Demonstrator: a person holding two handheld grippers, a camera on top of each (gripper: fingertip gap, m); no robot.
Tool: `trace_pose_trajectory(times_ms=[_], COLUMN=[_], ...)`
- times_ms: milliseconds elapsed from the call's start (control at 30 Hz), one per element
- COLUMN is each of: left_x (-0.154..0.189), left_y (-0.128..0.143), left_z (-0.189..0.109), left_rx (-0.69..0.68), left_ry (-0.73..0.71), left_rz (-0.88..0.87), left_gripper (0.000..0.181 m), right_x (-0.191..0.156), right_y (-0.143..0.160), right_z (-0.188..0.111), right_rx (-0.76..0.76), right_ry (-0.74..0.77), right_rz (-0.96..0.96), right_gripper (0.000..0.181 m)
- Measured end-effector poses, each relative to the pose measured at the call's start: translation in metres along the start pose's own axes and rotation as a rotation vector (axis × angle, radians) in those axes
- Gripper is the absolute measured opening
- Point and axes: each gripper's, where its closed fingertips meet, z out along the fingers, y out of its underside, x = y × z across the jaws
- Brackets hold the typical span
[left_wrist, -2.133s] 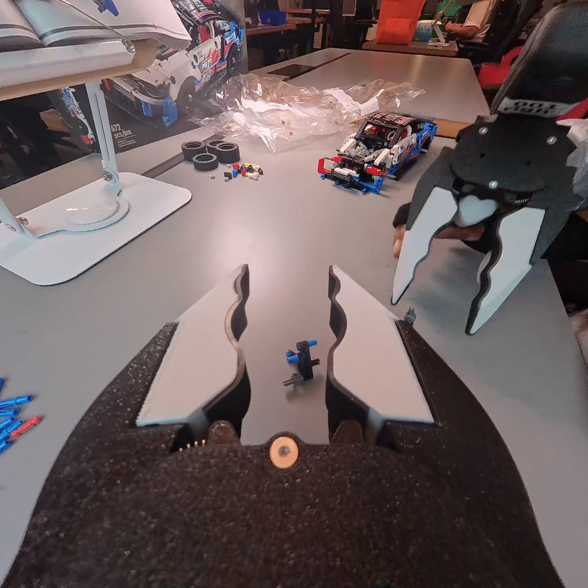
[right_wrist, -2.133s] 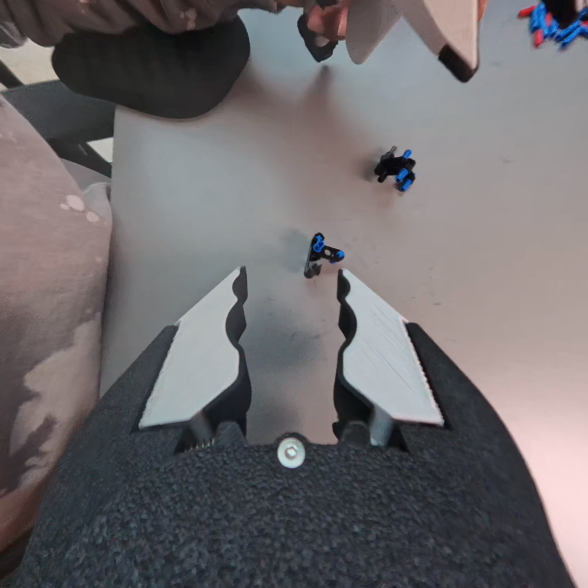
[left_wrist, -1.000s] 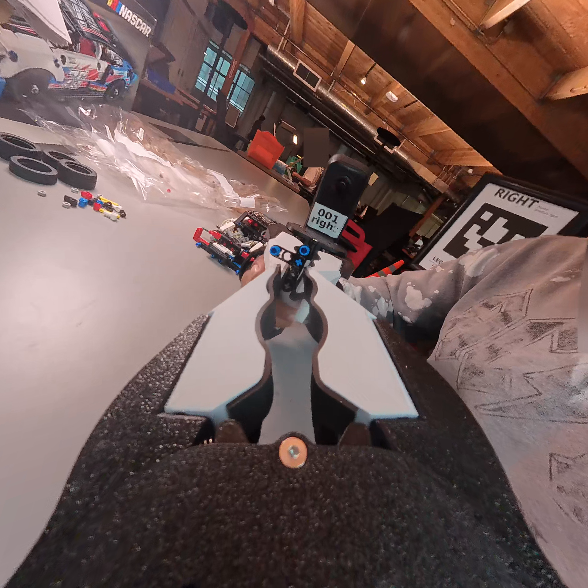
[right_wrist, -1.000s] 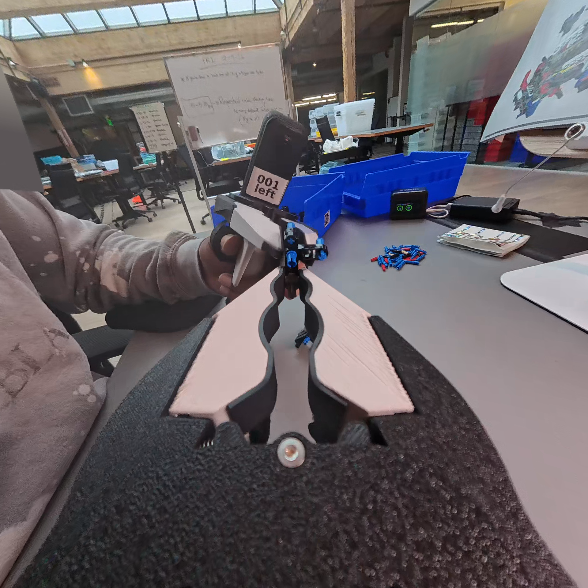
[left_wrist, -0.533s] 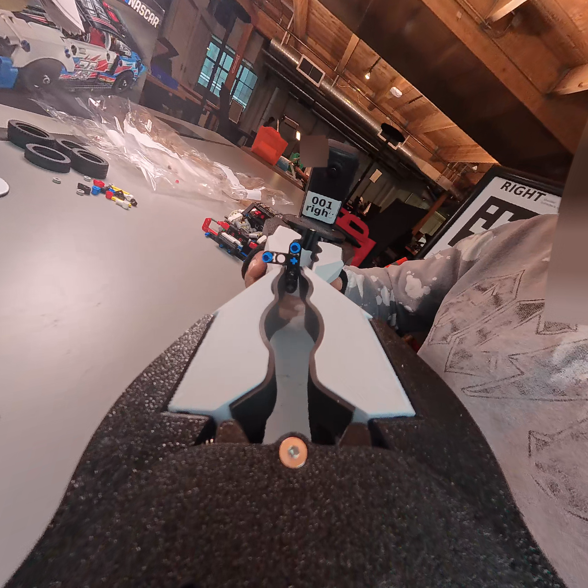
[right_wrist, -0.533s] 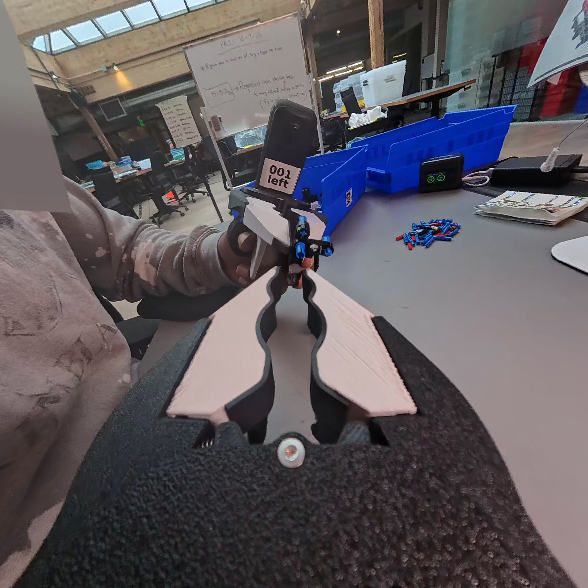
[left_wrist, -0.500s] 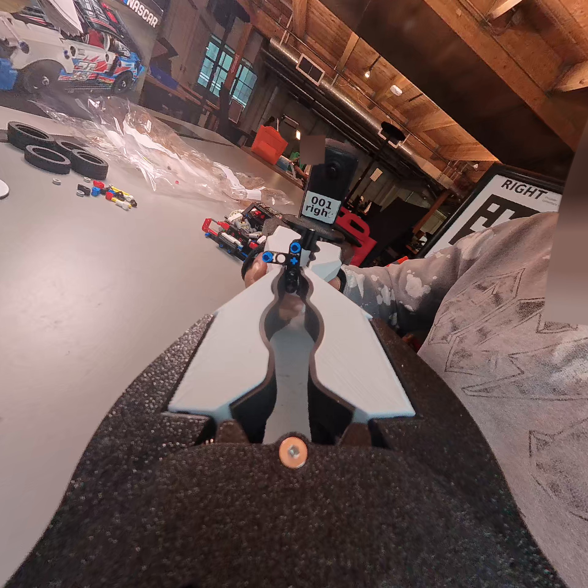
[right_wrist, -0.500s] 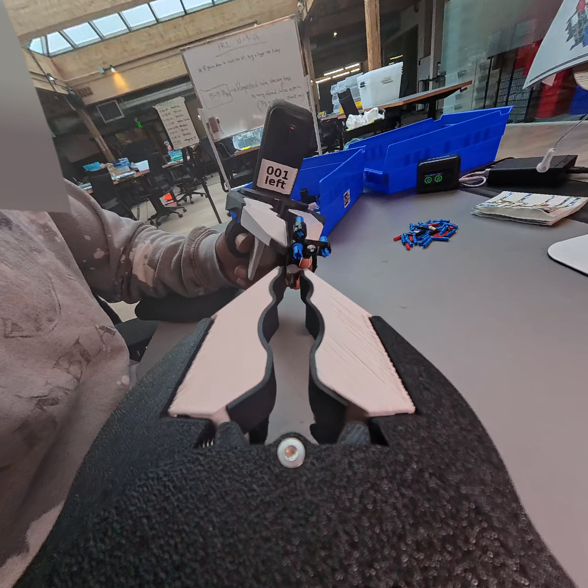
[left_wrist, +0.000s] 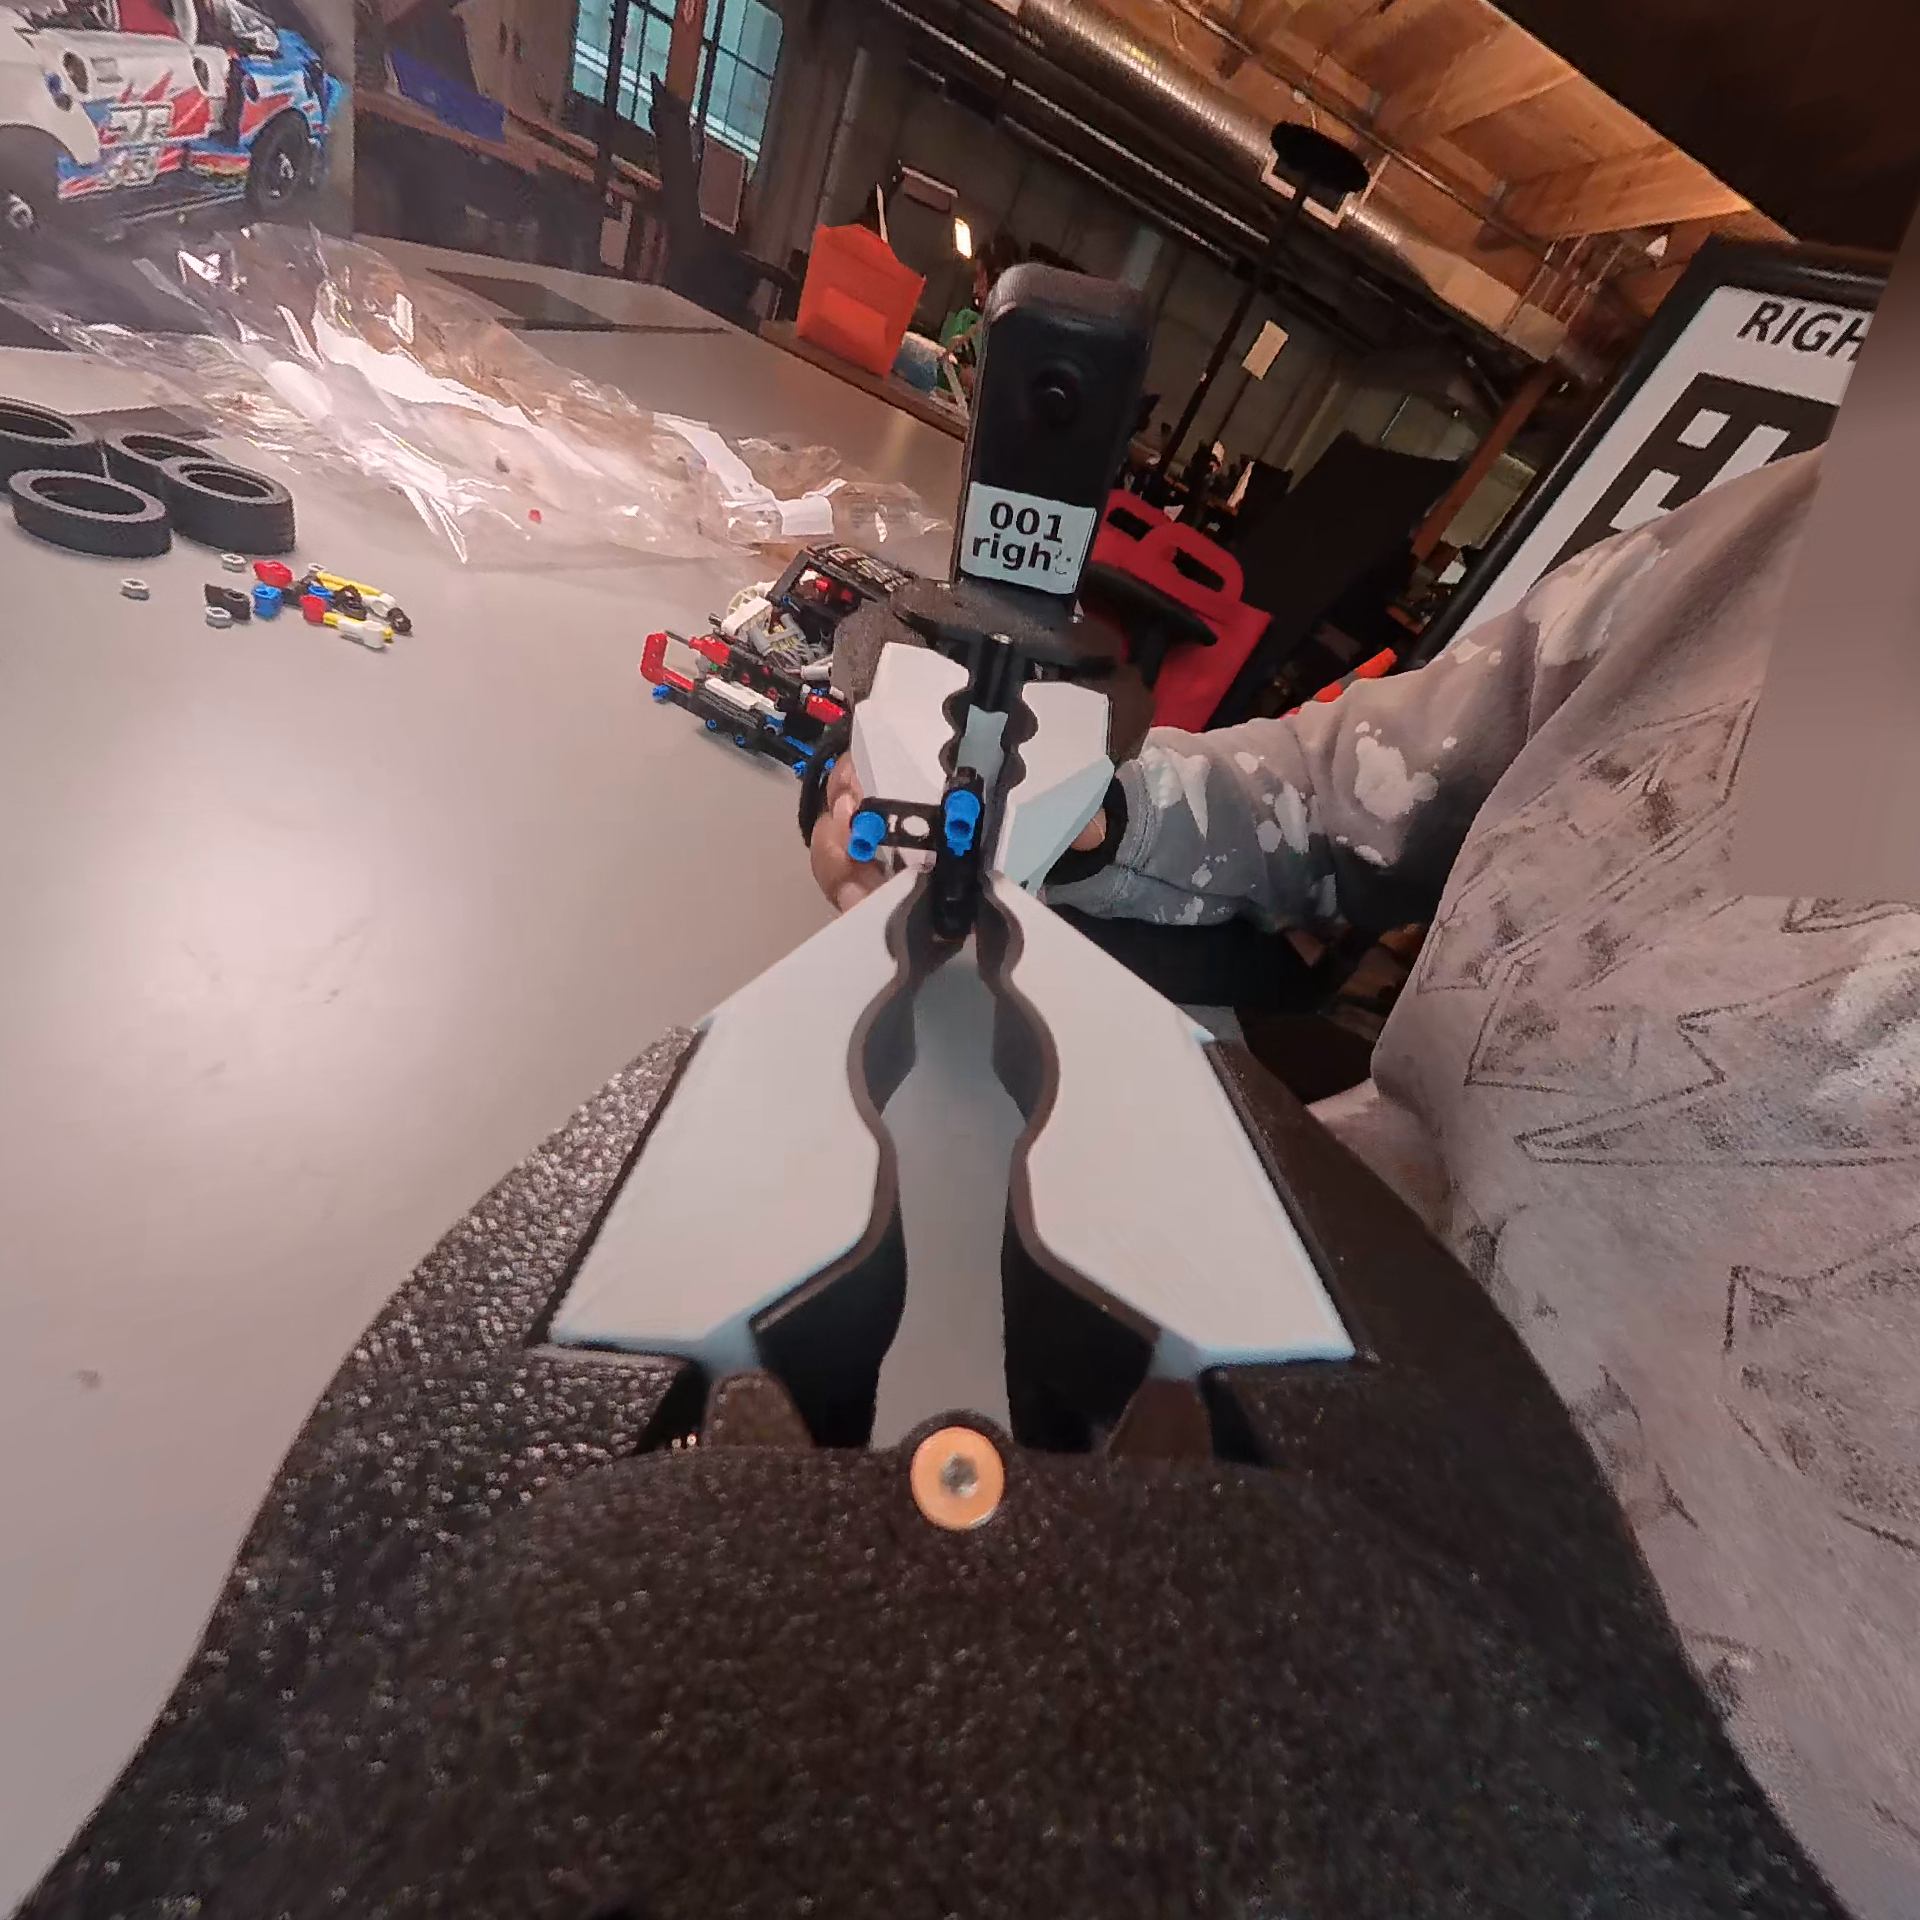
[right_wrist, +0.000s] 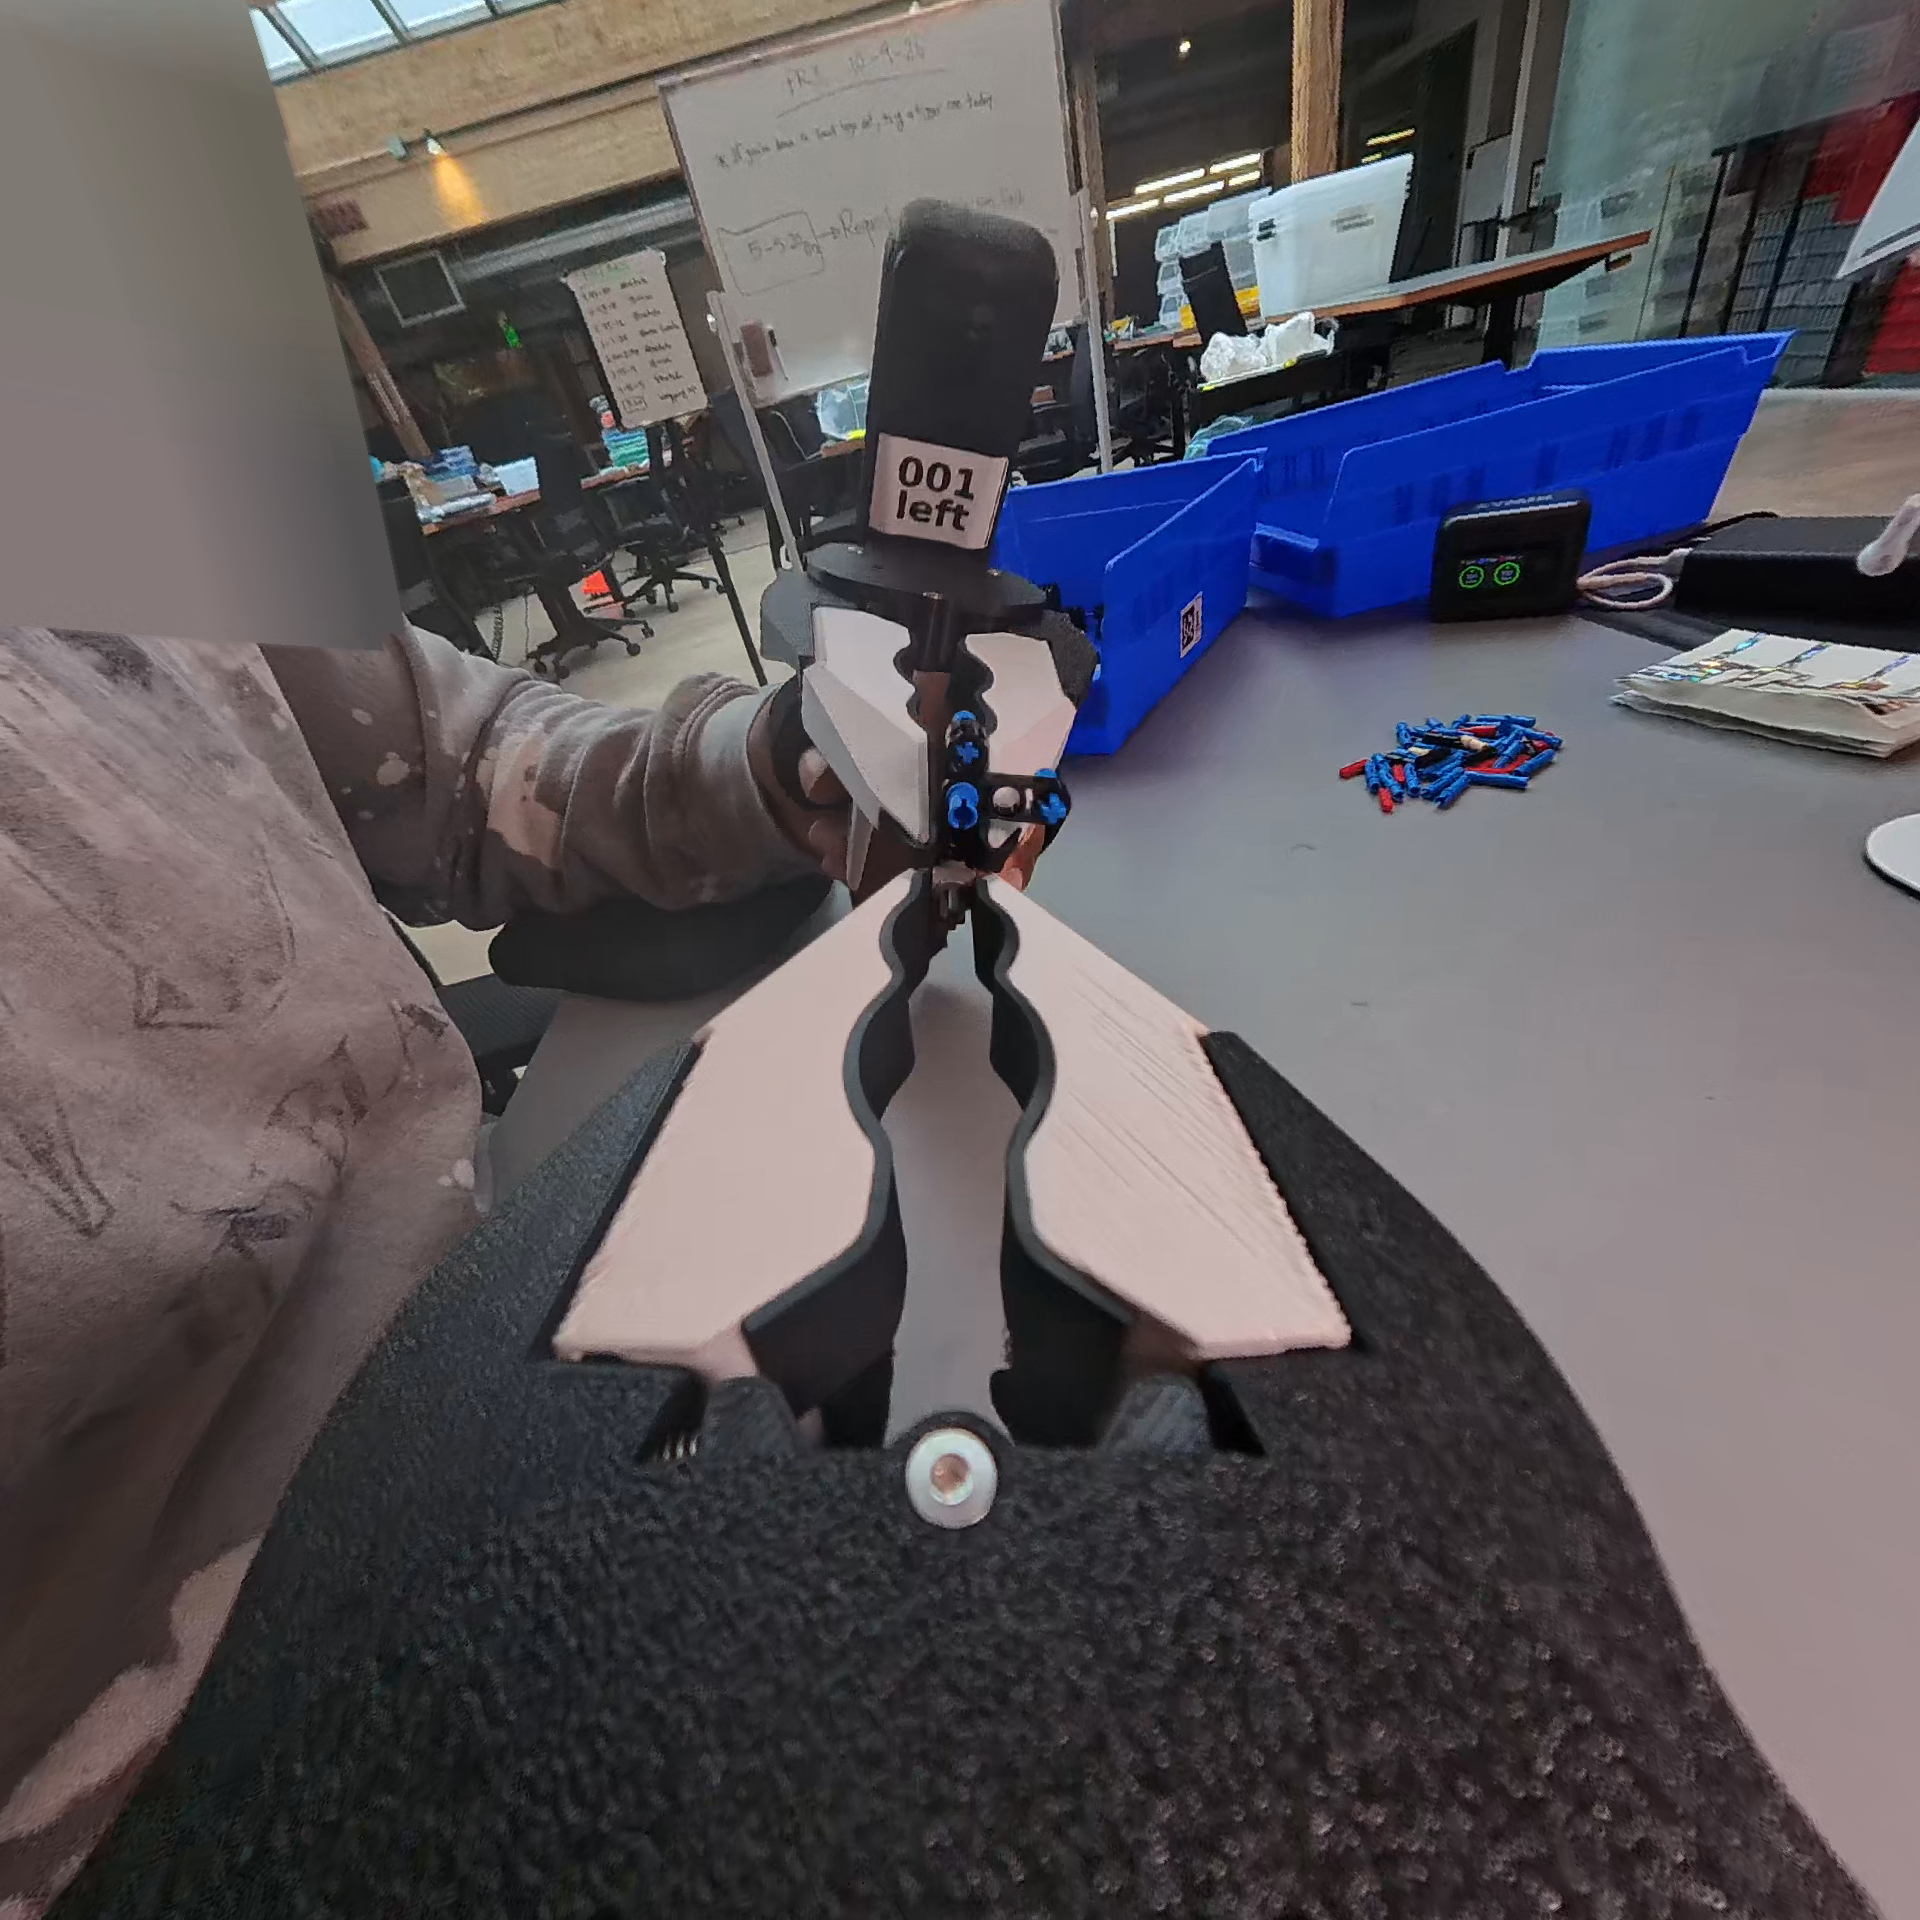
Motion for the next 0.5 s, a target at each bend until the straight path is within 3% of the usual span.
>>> trace_pose_trajectory(times_ms=[100, 200, 267, 367, 500], left_x=[-0.001, -0.026, -0.023, -0.024, -0.029], left_y=[0.006, -0.009, -0.003, 0.001, 0.016], left_z=[-0.001, -0.041, -0.040, -0.015, -0.010], left_rx=[-0.051, 0.008, -0.057, -0.074, -0.108], left_ry=[-0.005, -0.113, -0.118, -0.092, -0.102], left_rz=[0.024, 0.021, 0.082, 0.043, 0.025], left_gripper=[0.006, 0.003, 0.006, 0.006, 0.006], right_x=[0.000, 0.027, 0.023, 0.015, 0.027], right_y=[0.004, -0.029, -0.007, 0.055, 0.107], right_z=[-0.002, -0.047, -0.034, -0.003, -0.008], right_rx=[-0.043, 0.095, -0.078, -0.407, -0.689], right_ry=[-0.023, 0.067, 0.095, 0.077, 0.147], right_rz=[-0.010, 0.030, -0.090, -0.219, -0.320], right_gripper=[0.007, 0.006, 0.007, 0.007, 0.008])
